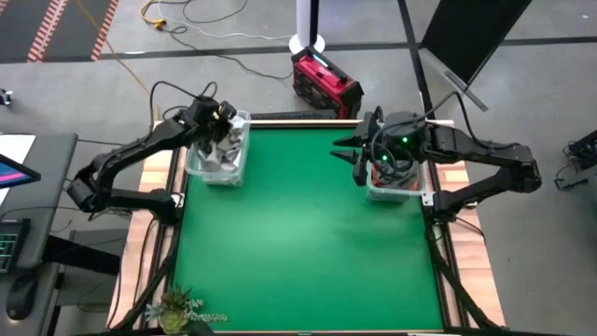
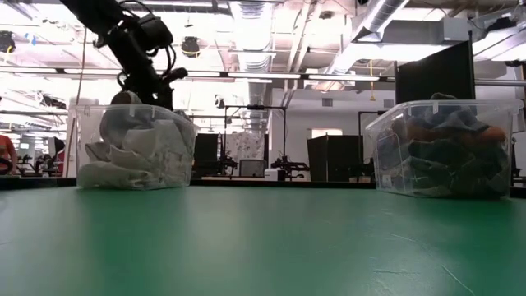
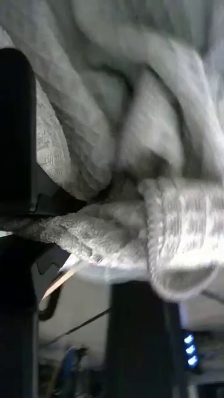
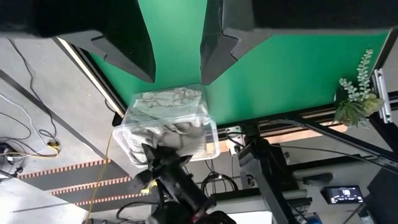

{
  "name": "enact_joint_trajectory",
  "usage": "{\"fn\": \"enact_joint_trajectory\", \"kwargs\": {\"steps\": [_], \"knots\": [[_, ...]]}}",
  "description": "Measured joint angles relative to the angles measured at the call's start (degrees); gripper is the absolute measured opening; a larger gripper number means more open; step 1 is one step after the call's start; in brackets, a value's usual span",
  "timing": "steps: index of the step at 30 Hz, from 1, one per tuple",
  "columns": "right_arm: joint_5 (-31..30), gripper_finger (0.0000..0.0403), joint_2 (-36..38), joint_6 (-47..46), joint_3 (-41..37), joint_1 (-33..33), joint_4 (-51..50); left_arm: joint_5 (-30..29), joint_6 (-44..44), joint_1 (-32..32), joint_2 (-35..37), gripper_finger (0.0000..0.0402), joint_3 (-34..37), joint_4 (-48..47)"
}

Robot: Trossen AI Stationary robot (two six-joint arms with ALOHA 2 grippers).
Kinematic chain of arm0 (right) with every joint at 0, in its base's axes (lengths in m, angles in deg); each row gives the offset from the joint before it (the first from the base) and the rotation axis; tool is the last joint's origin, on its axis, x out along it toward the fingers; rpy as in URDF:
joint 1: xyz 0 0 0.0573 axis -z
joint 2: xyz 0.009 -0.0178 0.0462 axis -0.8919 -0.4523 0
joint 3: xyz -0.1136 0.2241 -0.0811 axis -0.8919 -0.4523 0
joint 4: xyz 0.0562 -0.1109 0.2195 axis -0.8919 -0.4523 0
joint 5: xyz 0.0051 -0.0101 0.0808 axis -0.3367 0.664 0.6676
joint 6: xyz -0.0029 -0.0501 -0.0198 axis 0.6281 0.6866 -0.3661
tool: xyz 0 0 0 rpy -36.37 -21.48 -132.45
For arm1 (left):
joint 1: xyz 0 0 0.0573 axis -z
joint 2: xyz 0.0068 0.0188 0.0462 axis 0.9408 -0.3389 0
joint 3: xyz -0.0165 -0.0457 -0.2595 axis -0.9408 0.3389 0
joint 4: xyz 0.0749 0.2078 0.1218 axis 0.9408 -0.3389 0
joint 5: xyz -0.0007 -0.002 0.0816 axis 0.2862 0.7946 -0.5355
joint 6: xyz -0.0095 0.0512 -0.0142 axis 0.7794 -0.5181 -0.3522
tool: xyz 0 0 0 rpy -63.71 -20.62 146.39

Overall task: Sort towels by color in basket
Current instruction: Put the light gray towel into the left transparent bin

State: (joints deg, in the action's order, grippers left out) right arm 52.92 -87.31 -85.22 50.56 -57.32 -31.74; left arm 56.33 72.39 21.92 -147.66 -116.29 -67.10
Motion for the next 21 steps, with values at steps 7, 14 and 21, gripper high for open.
{"fn": "enact_joint_trajectory", "kwargs": {"steps": [7,14,21], "knots": [[0.0,0.0158,0.0,-0.7,0.0,-0.6,0.0,-3.1,14.7,1.9,0.0,0.0018,13.8,10.6],[0.0,0.0158,0.0,-1.3,0.0,-0.6,0.0,-3.0,23.5,2.0,-1.0,0.0018,24.1,19.8],[0.0,0.0158,0.0,-1.4,0.0,-0.6,0.0,-4.7,20.7,2.4,-0.2,0.0018,22.2,19.4]]}}
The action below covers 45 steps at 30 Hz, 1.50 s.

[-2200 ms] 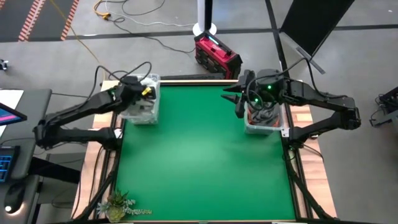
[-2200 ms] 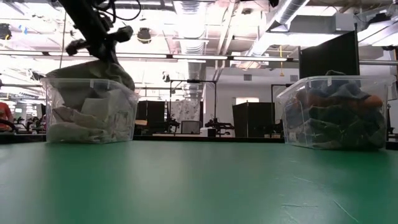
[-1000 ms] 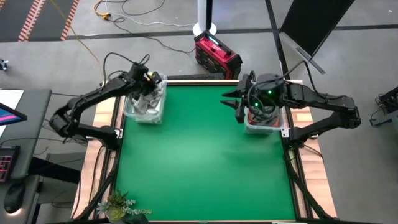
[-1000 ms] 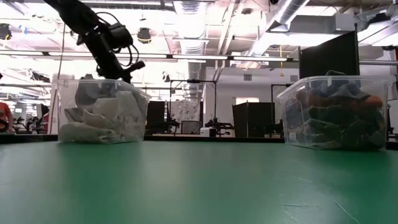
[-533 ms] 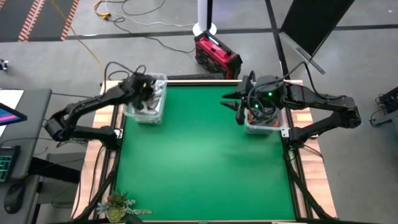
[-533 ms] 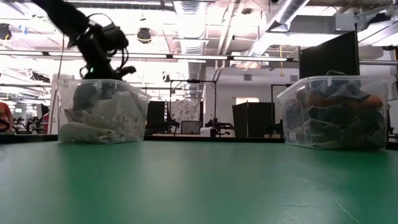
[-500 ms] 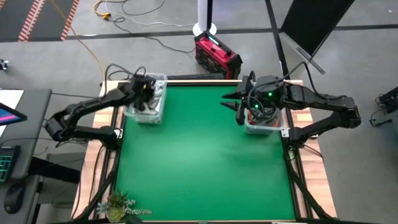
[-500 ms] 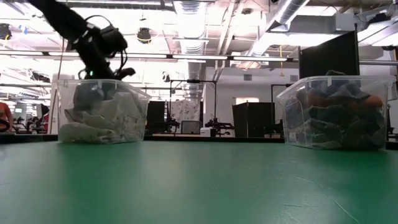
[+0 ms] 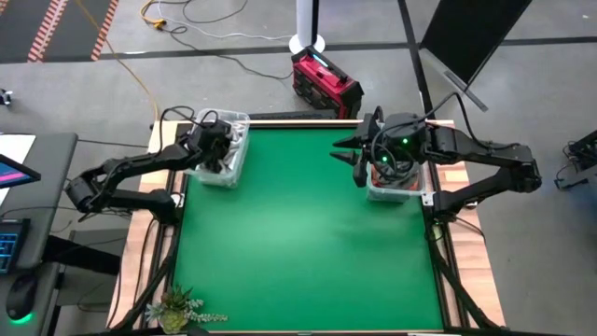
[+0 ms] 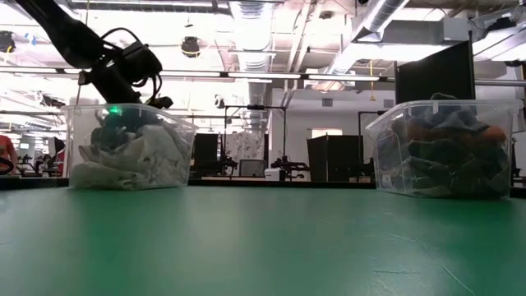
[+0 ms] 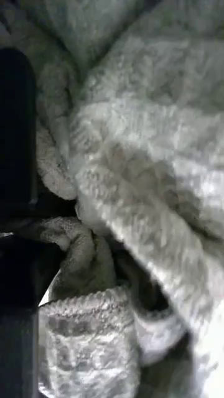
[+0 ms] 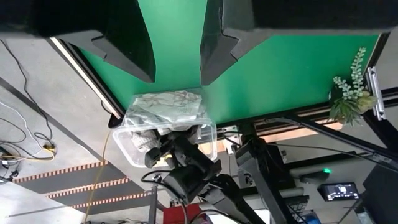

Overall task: Sort towels by color in basket
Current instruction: Put the light gray towel into the left transparent bin

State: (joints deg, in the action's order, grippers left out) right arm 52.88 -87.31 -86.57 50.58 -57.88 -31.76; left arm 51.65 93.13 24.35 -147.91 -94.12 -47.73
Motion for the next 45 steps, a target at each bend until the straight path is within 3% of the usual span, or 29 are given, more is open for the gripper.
{"fn": "enact_joint_trajectory", "kwargs": {"steps": [5,10,14,22,34,38,45], "knots": [[0.0,0.0158,0.0,-0.4,0.0,0.0,0.0,-2.6,-3.7,0.0,0.0,0.0018,-0.3,-4.4],[0.0,0.0158,0.0,-0.6,0.0,0.0,0.0,-4.2,-0.1,0.1,0.0,0.0018,0.1,-9.4],[0.0,0.0158,0.0,-0.6,0.0,0.0,0.0,-4.1,-1.7,0.1,0.2,0.0023,0.3,-7.8],[0.0,0.0158,0.0,-0.6,0.0,0.0,0.0,-3.5,-7.2,0.6,2.8,0.0104,0.4,-2.7],[0.0,0.0158,0.0,0.1,0.0,0.1,0.0,-3.2,-22.1,2.7,19.0,0.0224,0.6,-2.2],[0.0,0.0158,0.0,0.5,0.0,0.5,0.0,-5.5,-24.5,4.1,24.7,0.0236,0.6,-1.8],[0.0,0.0158,0.0,1.5,0.0,0.6,0.0,-7.0,-18.5,6.2,30.1,0.0233,0.0,-2.4]]}}
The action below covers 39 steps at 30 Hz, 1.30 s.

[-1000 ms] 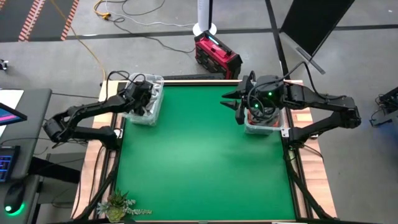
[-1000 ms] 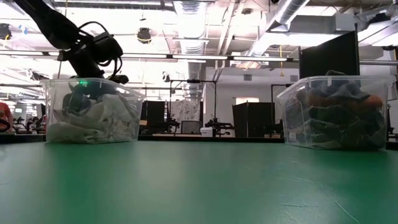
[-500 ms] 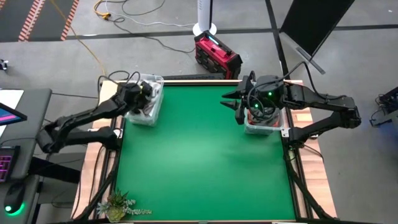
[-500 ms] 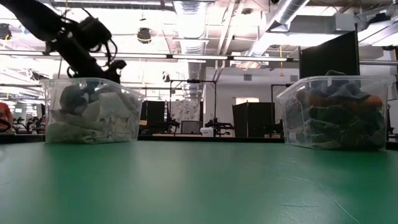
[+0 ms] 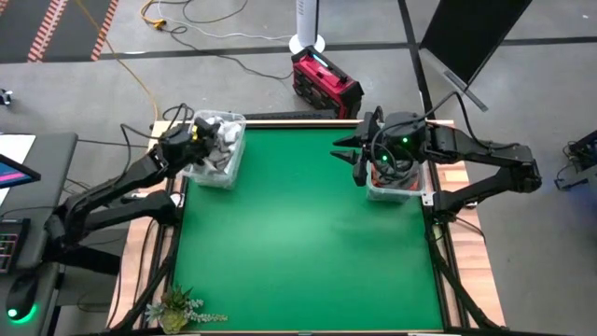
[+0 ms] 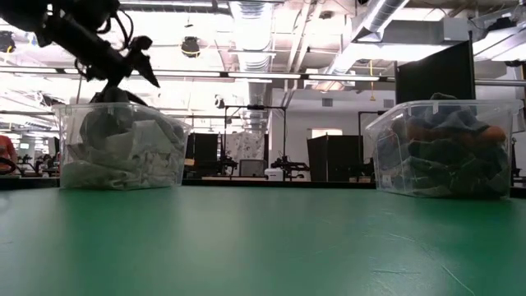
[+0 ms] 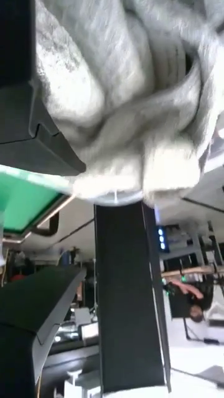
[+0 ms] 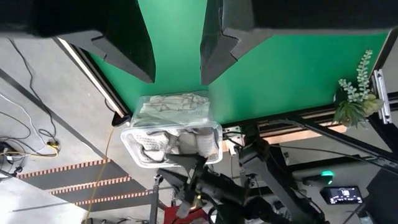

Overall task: Sort towels by color in basket
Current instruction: Put the light gray towel into the left transparent bin

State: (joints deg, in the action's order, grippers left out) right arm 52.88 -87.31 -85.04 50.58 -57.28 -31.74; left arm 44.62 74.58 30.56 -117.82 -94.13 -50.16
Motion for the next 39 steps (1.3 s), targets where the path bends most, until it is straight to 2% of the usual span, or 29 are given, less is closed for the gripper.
{"fn": "enact_joint_trajectory", "kwargs": {"steps": [4,9,13,16,20,24,29,33,39], "knots": [[0.0,0.0158,0.0,0.0,0.0,0.6,0.0,-3.6,-4.3,2.0,0.4,0.0227,-3.5,-0.4],[0.0,0.0158,0.0,0.0,0.0,1.1,0.0,-7.2,-14.6,2.2,-0.7,0.0225,-8.9,-6.8],[0.0,0.0158,0.0,0.3,0.0,1.1,0.0,-5.7,-23.6,1.6,-2.6,0.0227,-11.5,-7.6],[0.0,0.0158,0.0,0.7,0.0,1.1,0.0,-3.8,-27.1,1.0,-4.0,0.0241,-13.1,-8.5],[0.0,0.0158,0.0,0.6,0.0,1.1,0.0,-1.7,-25.9,0.5,-5.7,0.0271,-14.5,-10.1],[0.0,0.0158,-0.6,0.0,0.1,1.2,0.3,1.2,-23.7,0.6,-6.5,0.0297,-15.1,-7.9],[0.0,0.0158,-6.3,1.8,0.2,2.6,1.6,-2.2,-18.4,0.1,-6.6,0.0304,-15.2,-8.3],[0.1,0.0158,-14.1,2.9,0.1,3.9,13.1,-5.1,-17.6,0.0,-6.9,0.0304,-15.2,-8.4],[3.5,0.0171,-25.7,3.7,0.1,4.1,37.3,-5.2,-23.2,0.0,-7.4,0.0304,-15.2,-8.3]]}}
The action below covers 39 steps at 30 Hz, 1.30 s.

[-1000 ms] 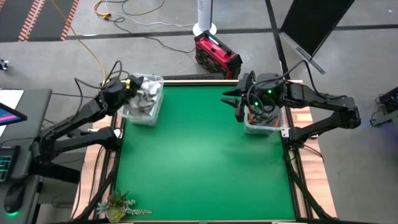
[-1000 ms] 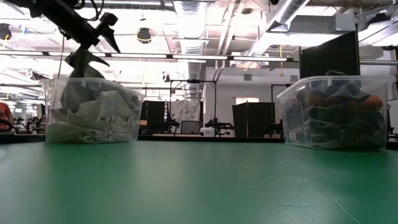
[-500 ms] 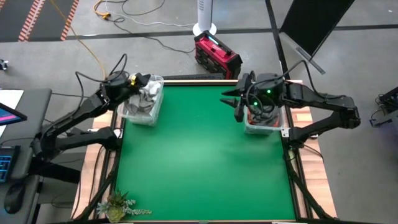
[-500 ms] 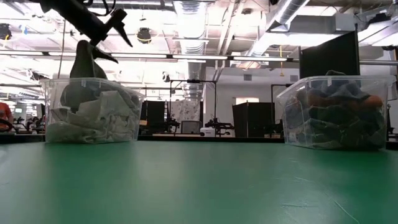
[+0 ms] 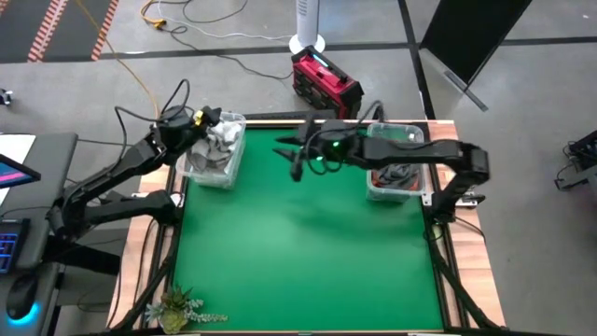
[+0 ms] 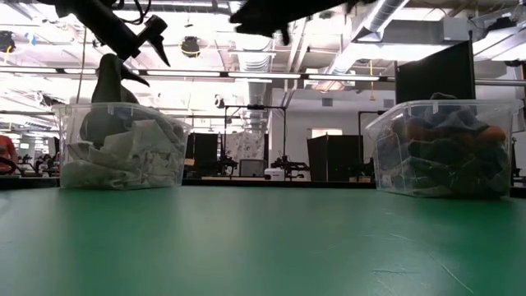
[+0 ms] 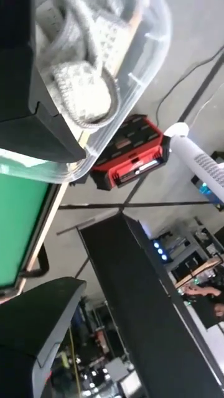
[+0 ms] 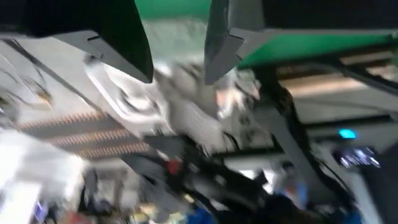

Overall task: Sort towels by color in basket
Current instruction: Put the light gray towel into the left transparent bin

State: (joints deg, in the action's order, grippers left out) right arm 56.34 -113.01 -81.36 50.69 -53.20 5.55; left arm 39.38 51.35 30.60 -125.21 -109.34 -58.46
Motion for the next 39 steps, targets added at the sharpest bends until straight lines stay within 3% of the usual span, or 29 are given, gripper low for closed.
{"fn": "enact_joint_trajectory", "kwargs": {"steps": [6,17,24,30,34,39], "knots": [[1.8,0.0218,-9.4,0.5,2.4,-0.3,12.8,-1.8,-1.3,0.0,0.0,0.0283,0.0,-0.6],[4.2,0.0234,-24.9,-0.2,17.7,-1.1,13.4,-2.0,-1.4,0.0,0.0,0.0158,0.0,-1.4],[4.2,0.0234,-33.1,6.1,28.2,-1.7,13.4,-2.1,2.1,0.0,0.0,0.0105,0.0,-1.4],[4.2,0.0234,-37.7,6.3,34.3,-1.7,12.4,-2.1,4.7,0.0,0.0,0.0091,0.0,-1.2],[4.2,0.0234,-39.3,6.7,36.5,-1.6,12.3,-2.1,5.4,0.0,0.0,0.0059,0.0,-1.1],[4.2,0.0234,-39.1,6.5,36.6,-1.7,11.0,-0.6,-3.1,0.0,0.7,0.0006,0.0,-1.1]]}}
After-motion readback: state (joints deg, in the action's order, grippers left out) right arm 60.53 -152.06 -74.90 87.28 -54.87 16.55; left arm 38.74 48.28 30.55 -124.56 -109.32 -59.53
